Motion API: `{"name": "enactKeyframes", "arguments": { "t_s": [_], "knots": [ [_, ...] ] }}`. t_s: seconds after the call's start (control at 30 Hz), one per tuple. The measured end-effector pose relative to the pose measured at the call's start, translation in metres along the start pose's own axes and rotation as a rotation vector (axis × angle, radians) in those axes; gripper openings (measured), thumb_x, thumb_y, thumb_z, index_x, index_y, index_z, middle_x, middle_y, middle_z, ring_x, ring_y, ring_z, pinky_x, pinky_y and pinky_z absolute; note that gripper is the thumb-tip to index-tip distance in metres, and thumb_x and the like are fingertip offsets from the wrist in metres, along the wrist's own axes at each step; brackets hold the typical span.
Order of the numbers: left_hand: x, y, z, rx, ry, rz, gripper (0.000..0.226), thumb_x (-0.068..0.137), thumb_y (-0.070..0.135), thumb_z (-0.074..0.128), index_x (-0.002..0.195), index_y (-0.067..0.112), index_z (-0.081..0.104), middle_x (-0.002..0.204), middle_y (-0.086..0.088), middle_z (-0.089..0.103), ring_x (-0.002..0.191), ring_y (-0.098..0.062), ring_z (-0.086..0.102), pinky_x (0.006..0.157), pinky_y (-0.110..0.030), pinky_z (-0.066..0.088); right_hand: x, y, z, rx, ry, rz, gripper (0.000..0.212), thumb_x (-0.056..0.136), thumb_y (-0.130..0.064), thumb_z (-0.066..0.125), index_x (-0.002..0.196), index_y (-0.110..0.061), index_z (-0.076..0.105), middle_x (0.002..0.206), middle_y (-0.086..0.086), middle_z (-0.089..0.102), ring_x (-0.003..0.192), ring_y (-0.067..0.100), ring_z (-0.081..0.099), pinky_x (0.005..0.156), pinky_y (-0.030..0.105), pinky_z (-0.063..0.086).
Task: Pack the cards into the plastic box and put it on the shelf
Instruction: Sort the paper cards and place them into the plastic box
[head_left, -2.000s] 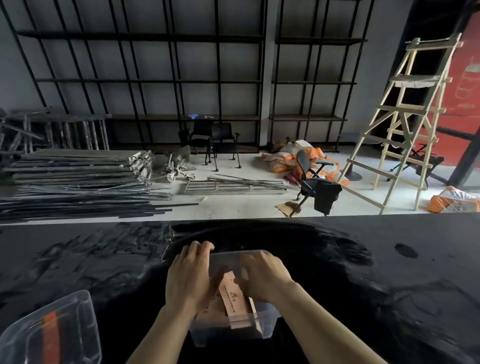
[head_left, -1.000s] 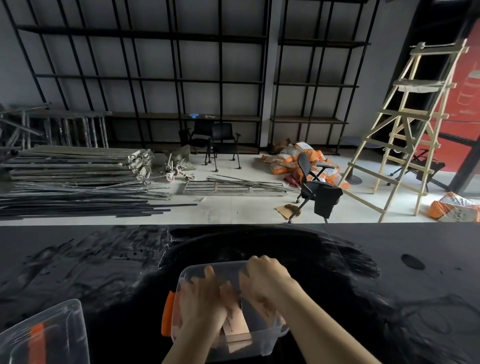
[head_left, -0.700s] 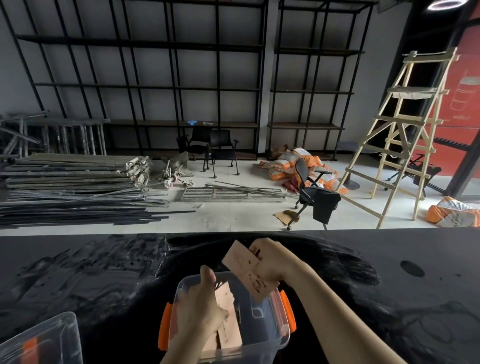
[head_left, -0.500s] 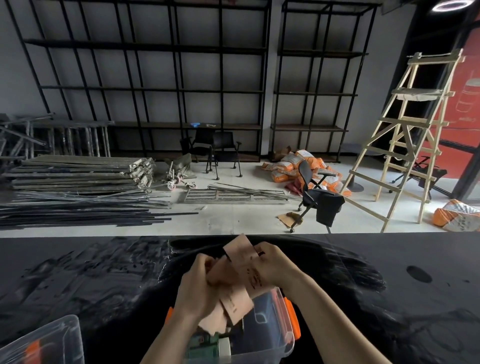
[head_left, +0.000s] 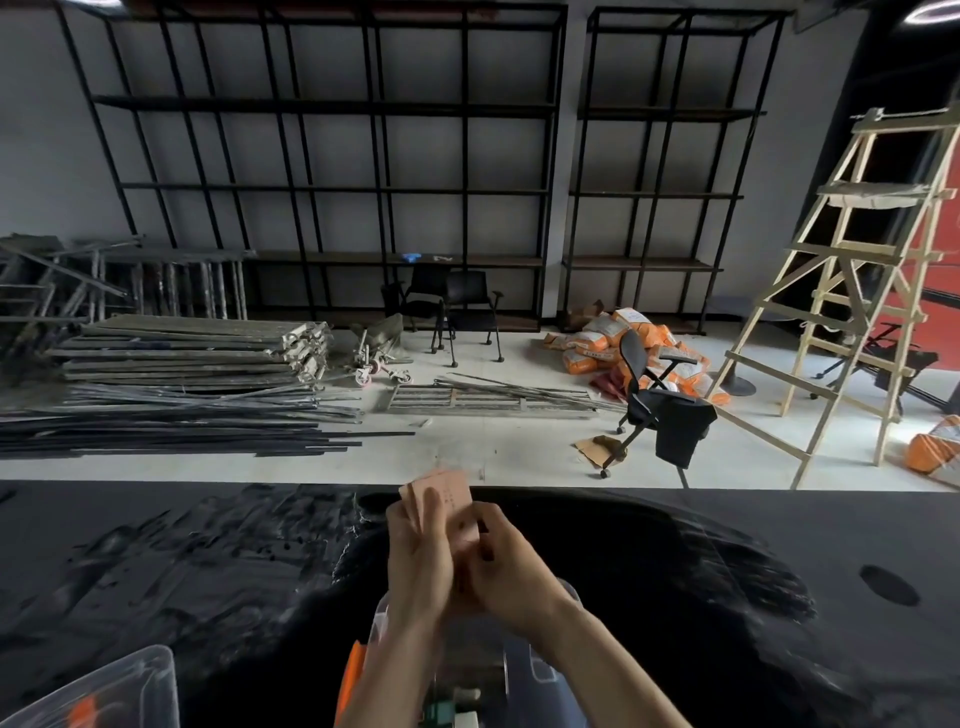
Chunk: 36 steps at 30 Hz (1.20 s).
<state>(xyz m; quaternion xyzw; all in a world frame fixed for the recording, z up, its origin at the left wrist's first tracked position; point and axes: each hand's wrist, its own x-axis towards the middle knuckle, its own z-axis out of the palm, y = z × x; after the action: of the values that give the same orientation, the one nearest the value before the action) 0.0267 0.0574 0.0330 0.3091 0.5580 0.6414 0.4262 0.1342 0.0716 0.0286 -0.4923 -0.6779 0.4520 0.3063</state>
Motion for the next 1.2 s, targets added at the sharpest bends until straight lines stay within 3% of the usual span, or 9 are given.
{"name": "enactKeyframes", "arguments": {
  "t_s": [0.1,0.23,0.33,0.5,0.63,0.73,0.87,0.97,1.2],
  "knots": [
    [-0.002,0.001,-0.004,0.096,-0.065,0.090,0.021,0.096,0.040,0.057,0.105,0.023,0.048,0.107,-0.016,0.068,0.092,-0.027,0.069,0.086,-0.051,0.056,-0.007,-0.007,-0.005,0.085,-0.041,0.018,0.024,0.084,-0.034,0.055,0.106,-0.025,0.053,0.090,0.012,0.072,0.071,0.025,0.071,0.065,0.049,0.059],
    [0.003,0.001,-0.009,0.156,-0.033,0.240,0.025,0.103,0.017,0.046,0.128,0.019,0.042,0.116,-0.010,0.061,0.090,-0.008,0.061,0.074,-0.017,0.050,-0.017,-0.013,-0.008,0.176,-0.209,0.122,0.027,0.099,-0.025,0.057,0.123,-0.013,0.049,0.090,0.008,0.074,0.072,0.025,0.076,0.063,0.045,0.064],
    [0.000,0.009,-0.005,0.196,-0.150,0.336,0.045,0.105,0.019,0.041,0.146,0.033,0.031,0.116,0.011,0.054,0.093,0.003,0.058,0.088,-0.031,0.048,-0.019,-0.016,-0.005,0.360,-0.273,0.175,0.027,0.099,-0.018,0.060,0.121,-0.006,0.049,0.091,0.018,0.074,0.062,0.032,0.070,0.055,0.040,0.062],
    [0.002,0.010,-0.008,0.307,-0.250,0.377,0.032,0.101,0.010,0.049,0.127,0.027,0.041,0.084,0.013,0.064,0.071,-0.001,0.060,0.079,-0.048,0.055,-0.013,-0.012,-0.002,0.382,-0.226,0.079,0.007,0.096,-0.013,0.064,0.093,-0.008,0.069,0.066,0.007,0.067,0.043,0.017,0.058,0.039,0.027,0.050],
    [0.004,0.016,-0.007,0.241,-0.163,0.364,0.028,0.097,0.007,0.057,0.118,0.022,0.047,0.097,-0.003,0.063,0.078,-0.003,0.062,0.068,-0.022,0.053,-0.009,0.001,0.000,0.396,-0.030,0.102,0.032,0.085,-0.016,0.079,0.102,0.001,0.059,0.064,0.007,0.065,0.040,0.015,0.053,0.036,0.027,0.044],
    [0.004,0.020,-0.007,0.013,0.042,0.186,0.022,0.093,0.009,0.064,0.105,0.021,0.050,0.097,-0.007,0.065,0.088,-0.017,0.064,0.072,-0.029,0.052,-0.006,0.004,-0.008,0.569,0.143,0.069,0.035,0.079,-0.008,0.084,0.106,0.000,0.063,0.076,0.006,0.075,0.058,0.015,0.066,0.051,0.027,0.053],
    [0.009,0.014,-0.014,0.008,-0.009,0.088,0.026,0.085,0.010,0.073,0.102,0.011,0.053,0.102,-0.015,0.069,0.098,-0.031,0.067,0.088,-0.043,0.054,0.001,0.007,-0.023,0.709,0.196,0.019,0.028,0.084,-0.002,0.075,0.111,-0.006,0.066,0.104,0.016,0.077,0.100,0.030,0.074,0.086,0.046,0.060],
    [0.009,0.019,-0.013,-0.006,-0.044,0.117,0.017,0.089,0.025,0.067,0.103,0.017,0.060,0.103,-0.006,0.072,0.107,-0.029,0.064,0.095,-0.044,0.048,-0.001,0.008,-0.025,0.680,0.129,-0.001,0.021,0.091,0.002,0.063,0.112,-0.003,0.063,0.107,0.018,0.076,0.103,0.034,0.072,0.083,0.045,0.061],
    [0.001,0.026,0.017,0.001,0.108,0.245,0.031,0.100,0.025,0.052,0.080,0.004,0.062,0.070,-0.005,0.064,0.066,-0.017,0.058,0.062,-0.027,0.046,0.006,0.000,-0.011,0.546,0.241,-0.063,0.029,0.086,-0.022,0.072,0.109,-0.016,0.056,0.100,0.011,0.077,0.095,0.029,0.074,0.077,0.043,0.063]
  ]
}}
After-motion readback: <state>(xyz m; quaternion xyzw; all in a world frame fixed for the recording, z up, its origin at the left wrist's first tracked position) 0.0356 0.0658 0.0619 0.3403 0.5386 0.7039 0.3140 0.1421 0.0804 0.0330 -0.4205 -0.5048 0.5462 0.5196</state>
